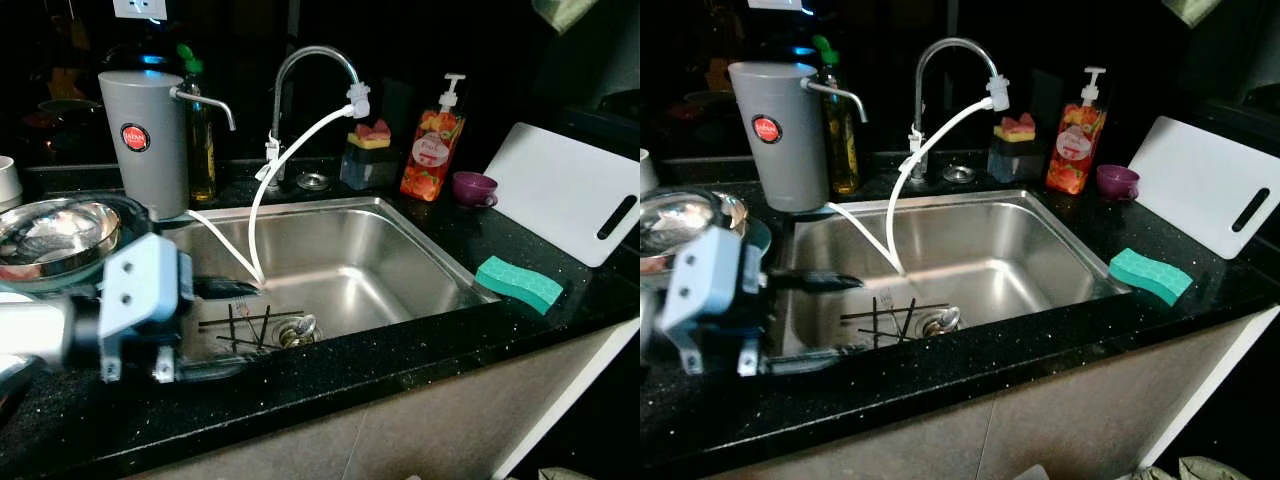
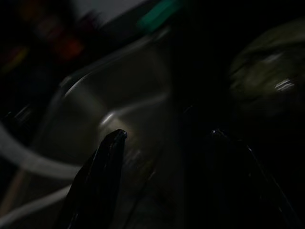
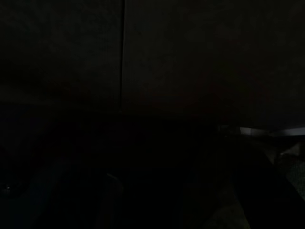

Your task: Kitchen organization

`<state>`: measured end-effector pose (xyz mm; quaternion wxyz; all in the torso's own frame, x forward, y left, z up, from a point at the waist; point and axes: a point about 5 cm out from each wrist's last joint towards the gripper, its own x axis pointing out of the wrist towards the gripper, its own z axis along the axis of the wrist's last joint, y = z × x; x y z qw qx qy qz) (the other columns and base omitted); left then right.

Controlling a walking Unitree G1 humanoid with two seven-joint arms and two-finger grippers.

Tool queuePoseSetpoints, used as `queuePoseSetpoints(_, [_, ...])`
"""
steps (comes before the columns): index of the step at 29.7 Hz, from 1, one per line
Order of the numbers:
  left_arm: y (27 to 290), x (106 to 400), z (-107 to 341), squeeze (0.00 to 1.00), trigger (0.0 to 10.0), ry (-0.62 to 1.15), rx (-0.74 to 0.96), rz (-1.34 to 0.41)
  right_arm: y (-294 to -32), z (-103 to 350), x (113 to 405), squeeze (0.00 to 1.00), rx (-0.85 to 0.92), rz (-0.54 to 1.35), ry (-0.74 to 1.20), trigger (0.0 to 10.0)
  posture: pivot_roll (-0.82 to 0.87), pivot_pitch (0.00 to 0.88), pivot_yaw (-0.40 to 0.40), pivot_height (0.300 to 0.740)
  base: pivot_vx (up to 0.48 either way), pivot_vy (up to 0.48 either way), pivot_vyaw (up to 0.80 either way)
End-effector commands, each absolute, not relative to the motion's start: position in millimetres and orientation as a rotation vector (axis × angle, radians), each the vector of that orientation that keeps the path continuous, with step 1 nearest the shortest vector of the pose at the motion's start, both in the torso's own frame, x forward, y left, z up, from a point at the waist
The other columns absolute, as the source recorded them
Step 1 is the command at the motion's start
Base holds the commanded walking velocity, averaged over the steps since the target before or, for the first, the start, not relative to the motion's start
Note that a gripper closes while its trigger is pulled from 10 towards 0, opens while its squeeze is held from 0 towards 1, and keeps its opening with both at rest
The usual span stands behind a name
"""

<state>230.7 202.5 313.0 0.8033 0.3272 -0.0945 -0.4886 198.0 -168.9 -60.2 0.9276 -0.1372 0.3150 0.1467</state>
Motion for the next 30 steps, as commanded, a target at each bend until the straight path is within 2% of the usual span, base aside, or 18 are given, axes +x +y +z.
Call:
queuePoseSetpoints(1, [213,232,317,0.0,10.0,-0.174,0.773,-1.009,-171,-64,193,0.0,-0.279,0.29,0.668,10.0,0.13,0.064,-0.091,0.74,0.0,0.0,0.0])
queuePoseSetpoints(4, [225,234,322,0.0,10.0,-0.147,0.812,-0.964,-170,-64,193,0.0,-0.278,0.291,0.671,10.0,0.15,0.065,-0.088,0.74,0.0,0.0,0.0])
queuePoseSetpoints(6, [248,240,331,0.0,10.0,-0.078,0.887,-0.869,-168,-65,193,0.0,-0.278,0.294,0.675,10.0,0.16,0.066,-0.085,0.74,0.0,0.0,0.0])
queuePoseSetpoints(7, [248,240,331,0.0,10.0,-0.078,0.887,-0.869,-168,-65,193,0.0,-0.278,0.294,0.675,10.0,0.16,0.066,-0.085,0.74,0.0,0.0,0.0])
queuePoseSetpoints(8, [272,248,343,0.0,10.0,-0.039,0.972,-0.729,-168,-64,195,0.0,-0.277,0.294,0.675,10.0,0.16,0.066,-0.085,0.74,0.0,0.0,0.0])
queuePoseSetpoints(10, [289,254,352,0.0,10.0,-0.019,1.015,-0.621,-168,-64,196,0.0,-0.277,0.292,0.675,10.0,0.17,0.066,-0.082,0.74,0.0,0.0,0.0])
queuePoseSetpoints(12, [296,255,354,0.0,10.0,-0.009,1.013,-0.595,-168,-64,197,0.0,-0.276,0.291,0.675,10.0,0.17,0.066,-0.081,0.74,0.0,0.0,0.0])
queuePoseSetpoints(15, [323,259,359,0.0,10.0,0.047,0.938,-0.541,-168,-64,196,0.0,-0.274,0.286,0.676,10.0,0.17,0.07,-0.074,0.74,0.0,0.0,0.0])
queuePoseSetpoints(19, [331,257,360,0.01,10.0,0.062,0.875,-0.567,-169,-65,195,0.0,-0.272,0.281,0.676,10.0,0.16,0.07,-0.069,0.74,0.0,0.0,0.0])
queuePoseSetpoints(20, [338,253,358,0.29,10.0,0.087,0.849,-0.587,-170,-65,193,0.0,-0.269,0.274,0.678,10.0,0.16,0.074,-0.055,0.74,0.0,0.0,0.0])
queuePoseSetpoints(22, [345,249,357,0.29,10.0,0.115,0.84,-0.599,-171,-66,192,0.0,-0.267,0.27,0.681,10.0,0.16,0.074,-0.055,0.74,0.0,0.0,0.0])
queuePoseSetpoints(23, [347,249,357,0.35,10.0,0.12,0.841,-0.602,-171,-66,191,0.0,-0.267,0.269,0.682,10.0,0.16,0.074,-0.055,0.74,0.0,0.0,0.0])
queuePoseSetpoints(24, [352,245,358,0.99,10.0,0.119,0.83,-0.583,-170,-67,190,0.0,-0.261,0.26,0.685,10.0,0.17,0.075,-0.037,0.74,0.0,0.0,0.0])
queuePoseSetpoints(30, [368,220,355,1.0,10.0,0.127,0.744,-0.561,-165,-72,184,0.0,-0.234,0.25,0.713,10.0,0.21,0.086,-0.051,0.74,0.0,0.0,0.0])
